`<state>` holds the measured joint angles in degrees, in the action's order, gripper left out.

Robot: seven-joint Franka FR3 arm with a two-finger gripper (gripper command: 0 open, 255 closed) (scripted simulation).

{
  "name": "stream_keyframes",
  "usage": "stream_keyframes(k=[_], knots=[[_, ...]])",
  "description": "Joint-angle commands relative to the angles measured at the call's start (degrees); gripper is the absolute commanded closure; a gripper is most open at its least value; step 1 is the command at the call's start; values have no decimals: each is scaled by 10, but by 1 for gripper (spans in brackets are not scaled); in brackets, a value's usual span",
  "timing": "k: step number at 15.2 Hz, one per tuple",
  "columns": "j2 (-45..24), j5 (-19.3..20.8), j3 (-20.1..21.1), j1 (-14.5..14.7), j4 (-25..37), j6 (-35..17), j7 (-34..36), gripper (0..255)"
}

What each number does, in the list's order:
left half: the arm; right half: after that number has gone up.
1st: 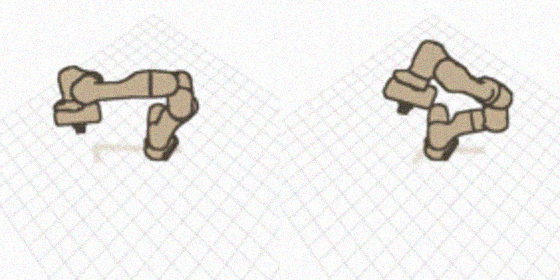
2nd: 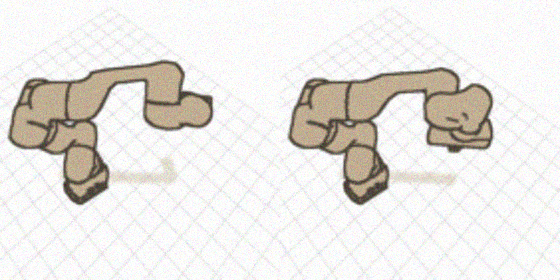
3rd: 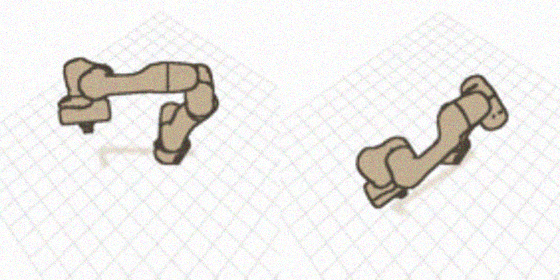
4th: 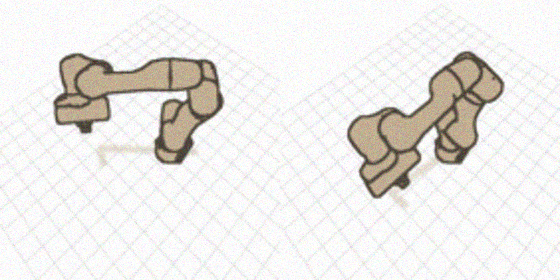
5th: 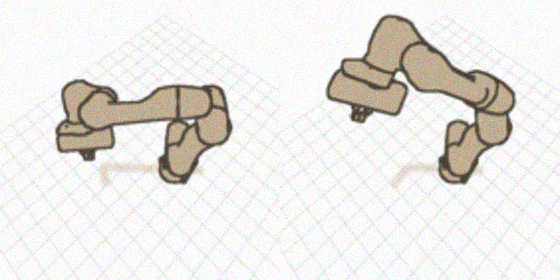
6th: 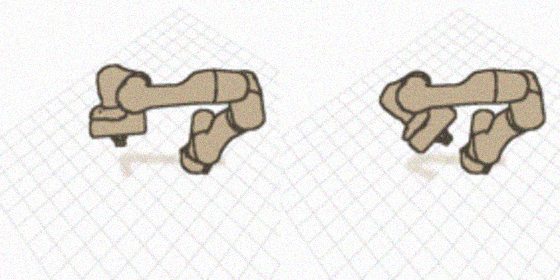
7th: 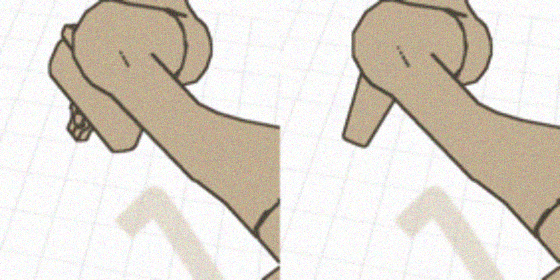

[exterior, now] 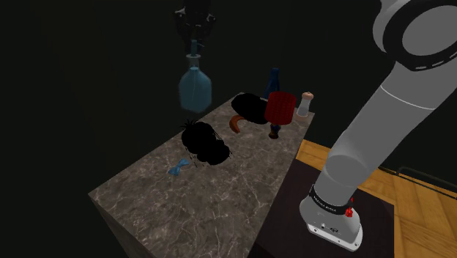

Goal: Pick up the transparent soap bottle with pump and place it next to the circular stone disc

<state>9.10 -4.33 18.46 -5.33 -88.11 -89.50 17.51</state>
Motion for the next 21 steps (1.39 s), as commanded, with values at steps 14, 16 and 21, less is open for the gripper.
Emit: stream_keyframes(k=[14,16,21], knots=[[15,-17,-145,-84,-17,16,-228,255],[23,-18,-145,-84,-42,-1,-230,255],[40,-19,-145,-84,-99,-42,-234,255]])
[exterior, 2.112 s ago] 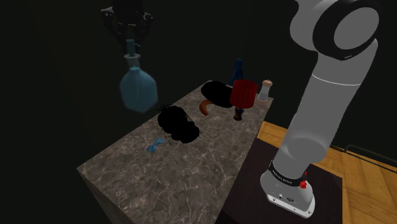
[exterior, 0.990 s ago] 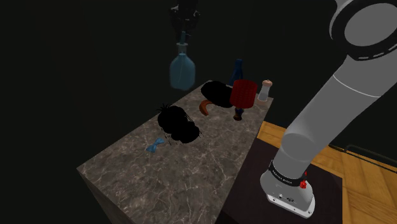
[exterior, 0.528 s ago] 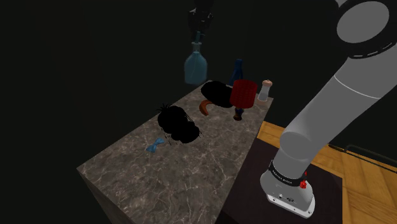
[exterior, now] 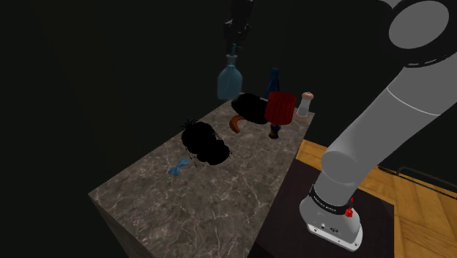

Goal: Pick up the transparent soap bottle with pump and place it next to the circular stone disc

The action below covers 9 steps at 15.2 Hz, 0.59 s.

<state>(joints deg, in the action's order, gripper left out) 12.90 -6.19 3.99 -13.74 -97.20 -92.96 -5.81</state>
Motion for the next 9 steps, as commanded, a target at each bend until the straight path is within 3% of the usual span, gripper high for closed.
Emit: stream_keyframes(k=[1,9], knots=[[4,0,0,0,-19,-16,-2,255],[22,-3,1,1,-100,-79,-8,255]])
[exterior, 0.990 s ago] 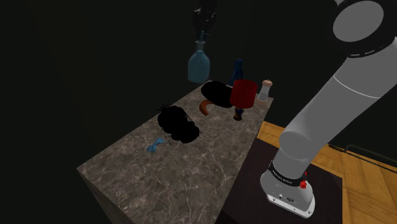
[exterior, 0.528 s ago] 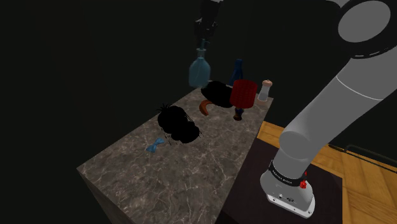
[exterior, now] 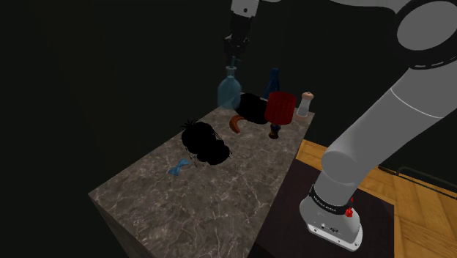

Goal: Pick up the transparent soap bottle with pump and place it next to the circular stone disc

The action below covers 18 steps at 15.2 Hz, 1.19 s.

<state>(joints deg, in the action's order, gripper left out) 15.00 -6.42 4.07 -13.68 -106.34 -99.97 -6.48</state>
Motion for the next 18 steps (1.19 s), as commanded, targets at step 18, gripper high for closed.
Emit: stream_keyframes(k=[18], knots=[[9,-6,3,2,-156,-147,-14,255]])
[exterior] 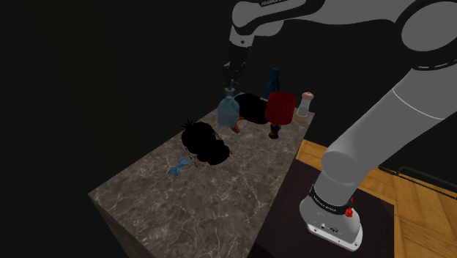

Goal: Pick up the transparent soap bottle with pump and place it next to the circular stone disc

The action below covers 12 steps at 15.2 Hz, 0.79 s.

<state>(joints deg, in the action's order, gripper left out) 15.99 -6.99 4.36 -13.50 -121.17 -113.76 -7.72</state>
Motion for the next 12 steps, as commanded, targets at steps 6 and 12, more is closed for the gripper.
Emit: stream_keyframes(k=[6,12], knots=[[-7,-3,1,1,-48,-55,-6,255],[-18,-6,2,2,-84,-102,-10,255]])
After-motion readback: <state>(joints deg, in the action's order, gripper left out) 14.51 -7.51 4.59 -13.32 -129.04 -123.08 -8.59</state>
